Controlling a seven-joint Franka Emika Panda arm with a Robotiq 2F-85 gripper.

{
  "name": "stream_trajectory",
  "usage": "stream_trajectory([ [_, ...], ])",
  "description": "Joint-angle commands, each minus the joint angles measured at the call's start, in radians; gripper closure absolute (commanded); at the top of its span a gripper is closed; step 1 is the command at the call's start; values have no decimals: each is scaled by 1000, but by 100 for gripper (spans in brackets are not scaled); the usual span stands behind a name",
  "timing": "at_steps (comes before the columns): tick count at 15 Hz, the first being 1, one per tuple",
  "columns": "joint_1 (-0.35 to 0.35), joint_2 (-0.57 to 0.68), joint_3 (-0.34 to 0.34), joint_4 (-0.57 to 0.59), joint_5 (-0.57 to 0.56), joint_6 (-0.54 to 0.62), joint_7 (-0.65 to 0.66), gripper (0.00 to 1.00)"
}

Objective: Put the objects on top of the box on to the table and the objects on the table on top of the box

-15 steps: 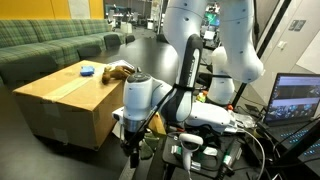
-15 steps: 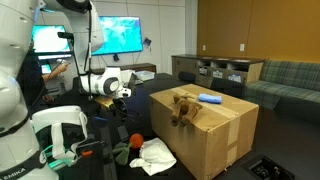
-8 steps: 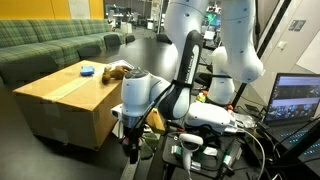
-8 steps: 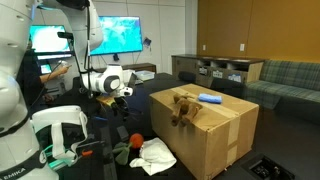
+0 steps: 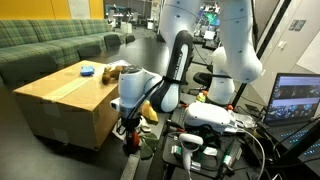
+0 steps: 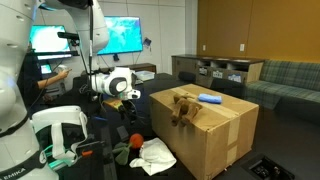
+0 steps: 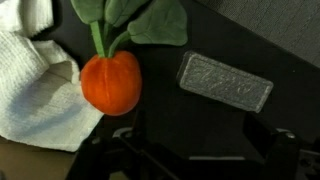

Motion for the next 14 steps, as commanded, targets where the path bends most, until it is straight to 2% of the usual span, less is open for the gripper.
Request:
stream_trajectory([
  [1, -40, 25, -12, 8, 8, 21, -55, 0],
  [10, -205, 80, 53, 15, 66, 34, -170, 0],
  [14, -246, 99, 74, 18, 87, 47, -200, 0],
])
